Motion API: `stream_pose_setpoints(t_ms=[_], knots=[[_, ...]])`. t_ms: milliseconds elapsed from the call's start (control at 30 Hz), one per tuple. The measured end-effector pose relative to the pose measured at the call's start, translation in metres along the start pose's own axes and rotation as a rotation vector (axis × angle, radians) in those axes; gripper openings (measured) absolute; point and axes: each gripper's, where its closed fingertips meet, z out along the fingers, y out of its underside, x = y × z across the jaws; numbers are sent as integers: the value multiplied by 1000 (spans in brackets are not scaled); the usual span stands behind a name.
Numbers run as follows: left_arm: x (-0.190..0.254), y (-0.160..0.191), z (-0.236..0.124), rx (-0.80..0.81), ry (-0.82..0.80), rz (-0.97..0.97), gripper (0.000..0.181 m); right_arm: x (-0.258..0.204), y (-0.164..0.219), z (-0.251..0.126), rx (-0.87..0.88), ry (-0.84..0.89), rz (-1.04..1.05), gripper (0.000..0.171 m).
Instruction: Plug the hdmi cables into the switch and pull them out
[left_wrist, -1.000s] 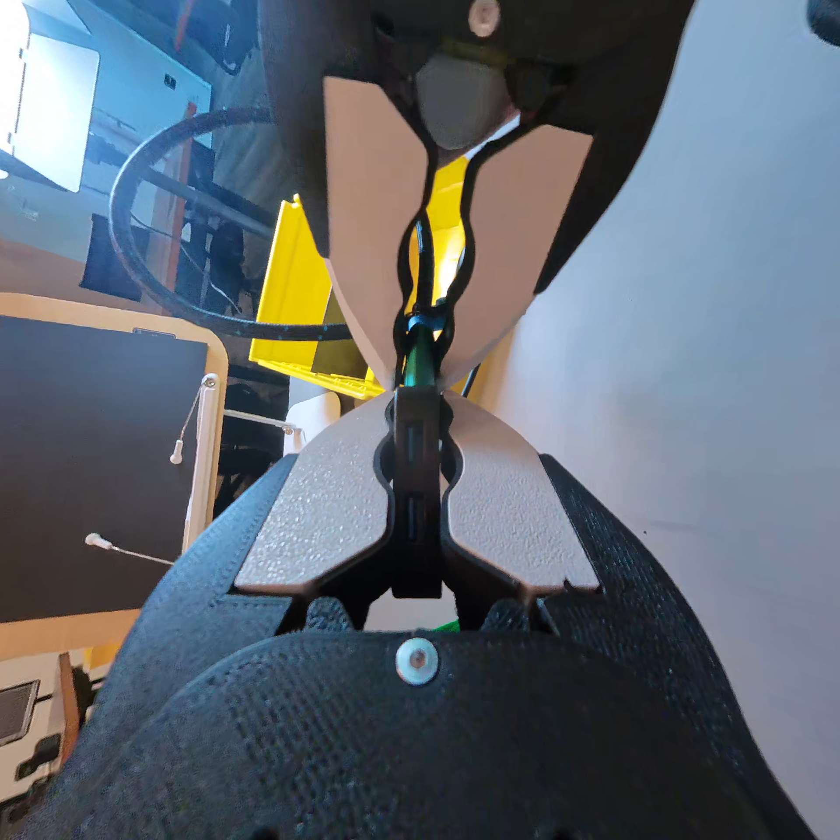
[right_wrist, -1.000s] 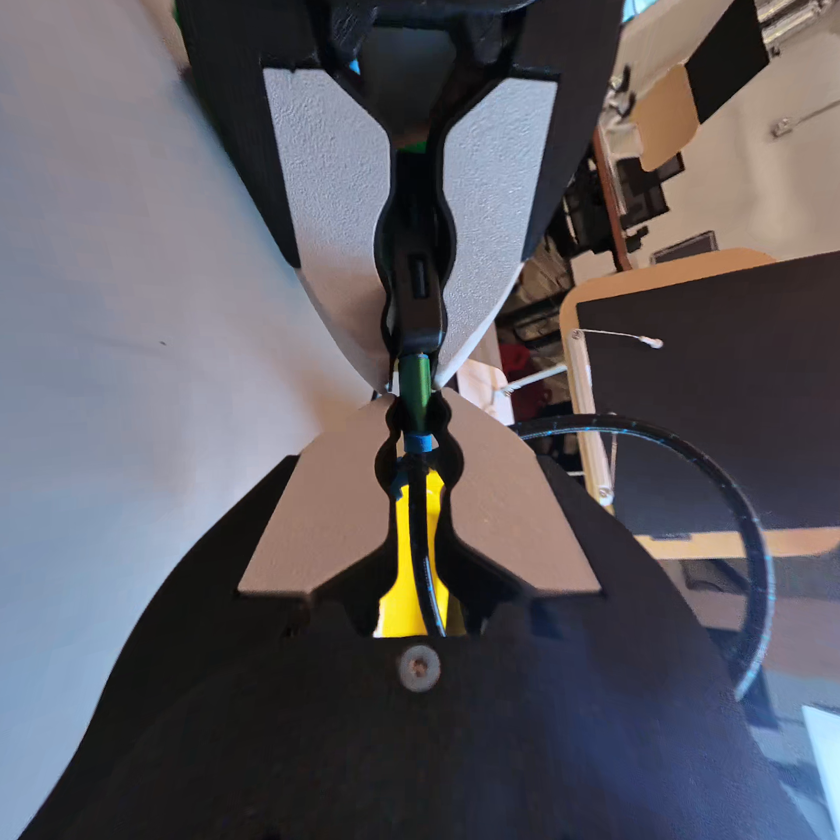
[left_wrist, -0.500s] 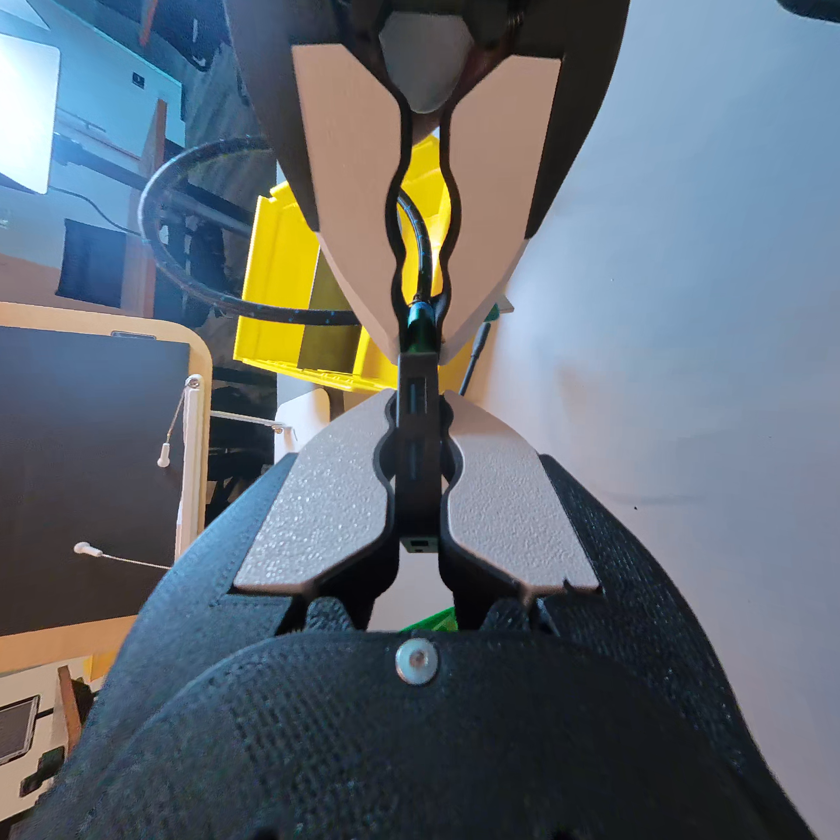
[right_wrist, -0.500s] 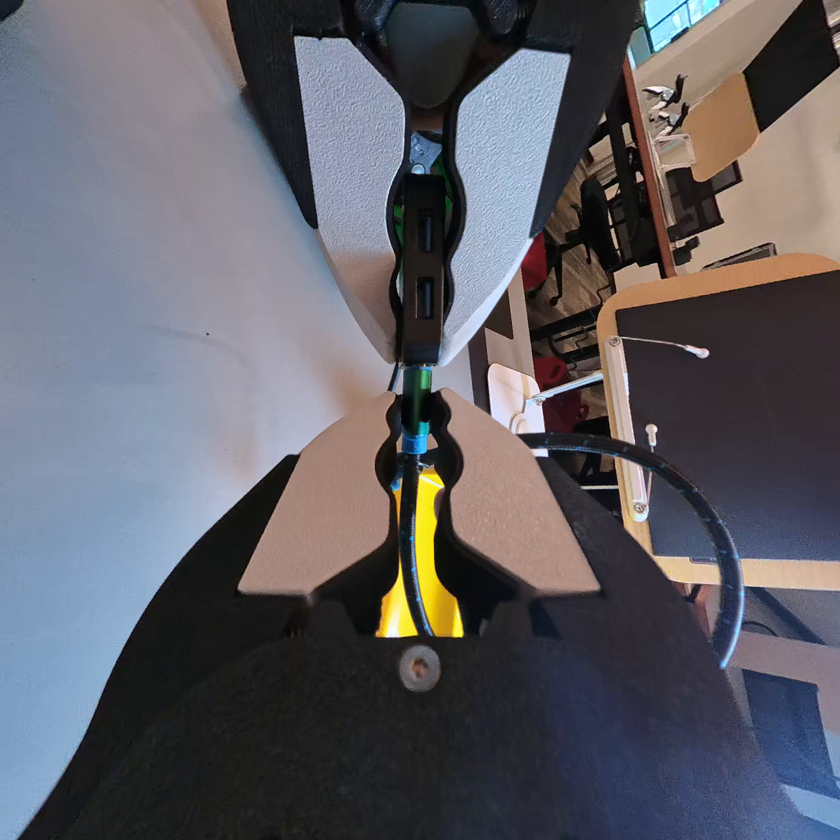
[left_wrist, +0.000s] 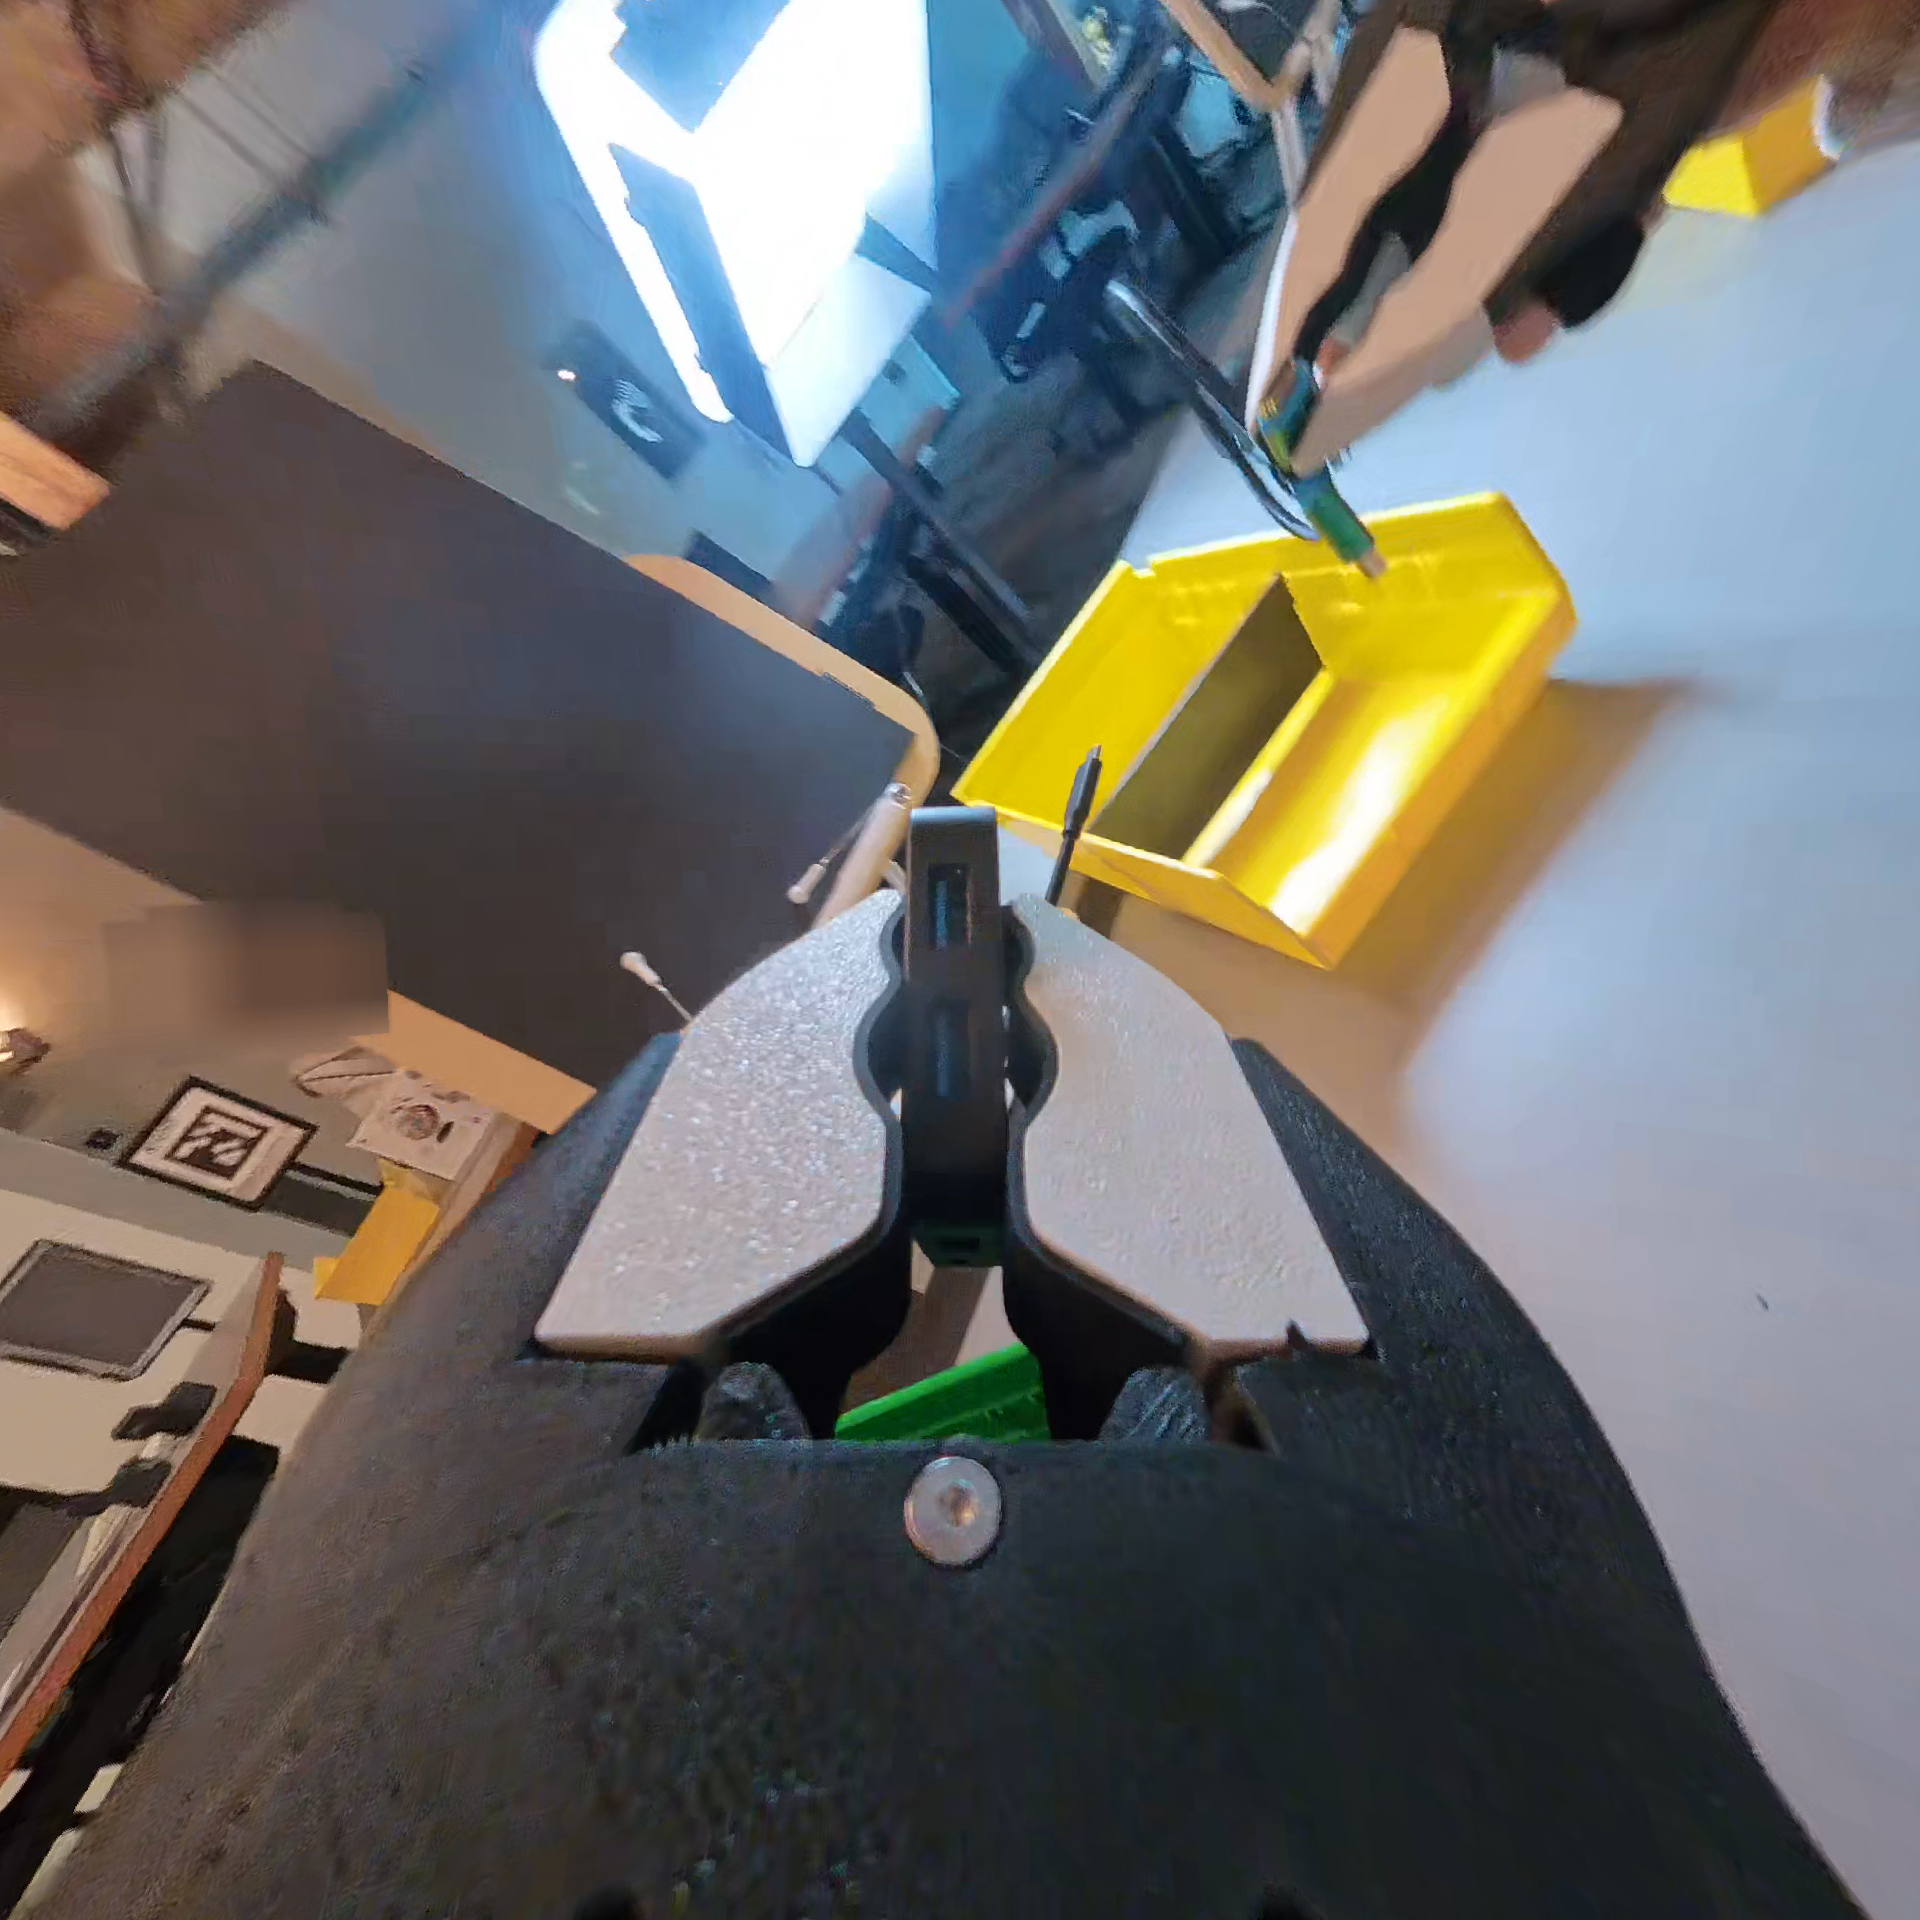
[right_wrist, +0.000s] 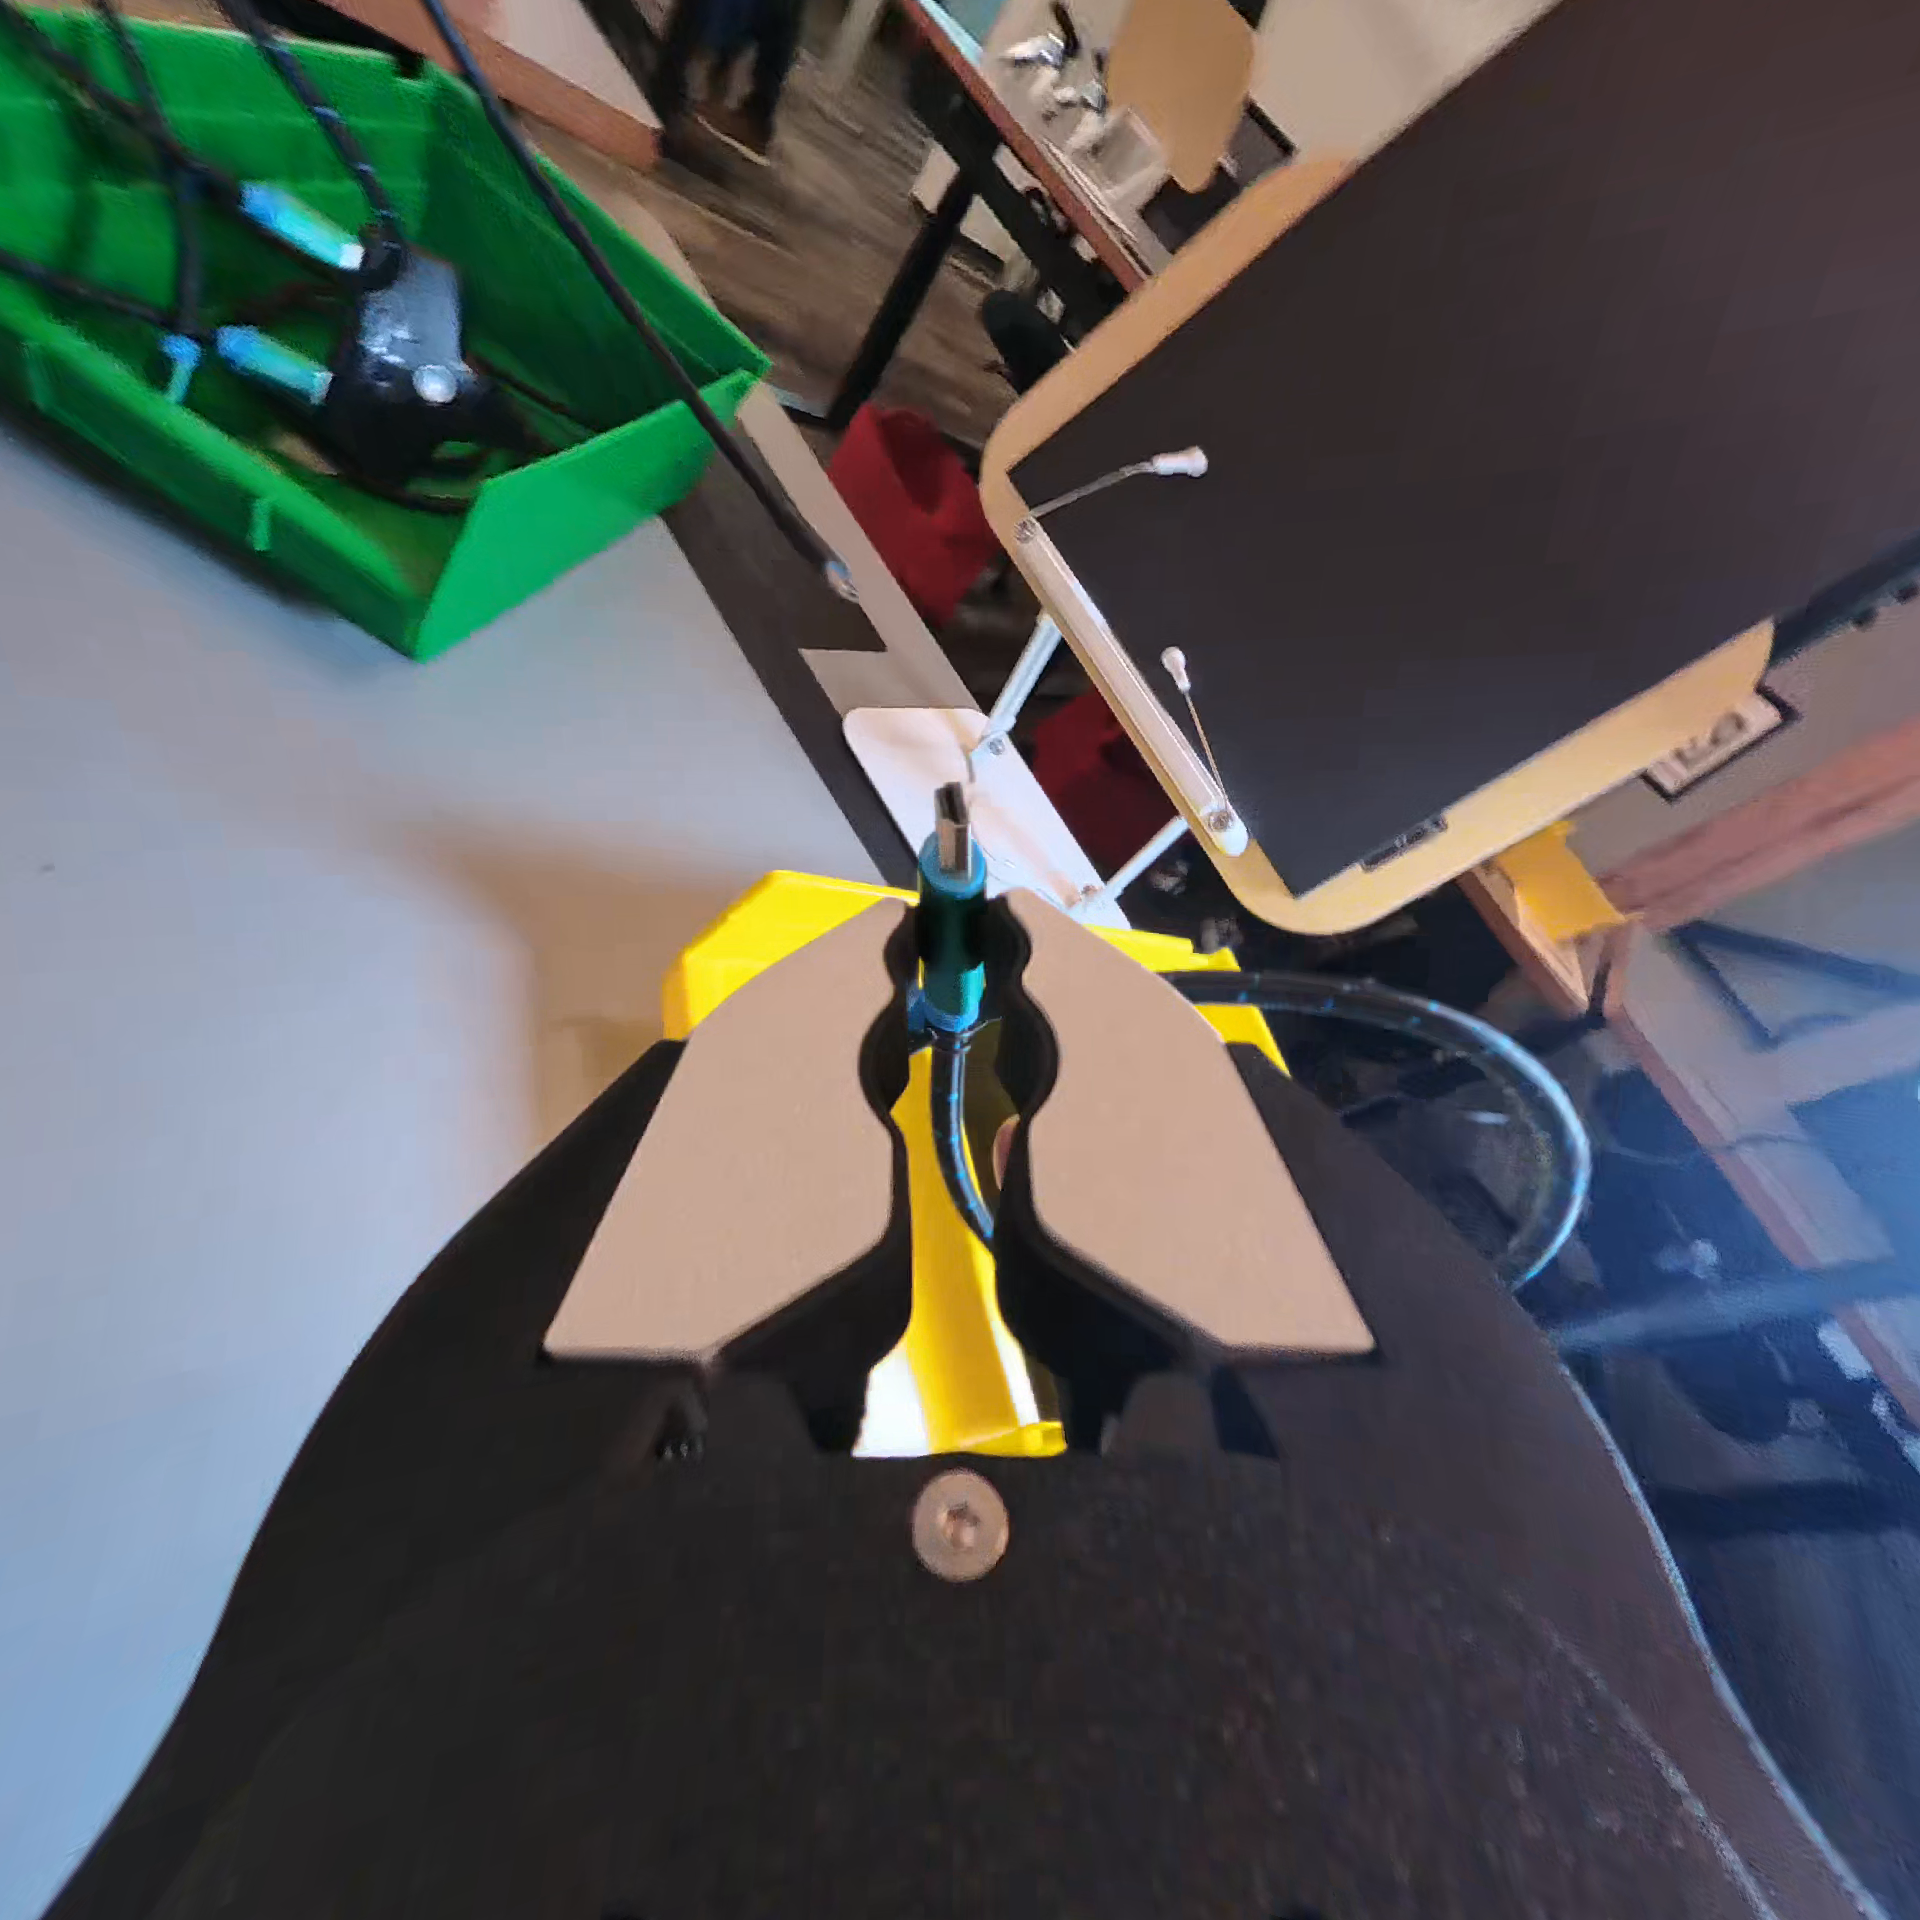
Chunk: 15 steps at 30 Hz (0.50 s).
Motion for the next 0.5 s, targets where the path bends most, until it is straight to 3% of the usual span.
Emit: stream_pose_setpoints(t_ms=[100, 200, 300, 400, 500], knots=[[-4, -7, 2, 11, -51, 8, 15, 3, 22, 33, -87, 42, 223, 12], [-1, -14, 4, 25, -58, 25, 15, 1, 67, 65, -241, 108, 429, 13], [6, -19, 6, 41, -30, 19, 15, -1, 96, 80, -304, 143, 451, 31], [16, -23, 13, 68, 10, -5, 15, 14, 68, 67, -158, 159, 453, 37], [29, -25, 22, 80, 64, -19, 15, 12, 2, 34, 98, 44, 385, 39]])
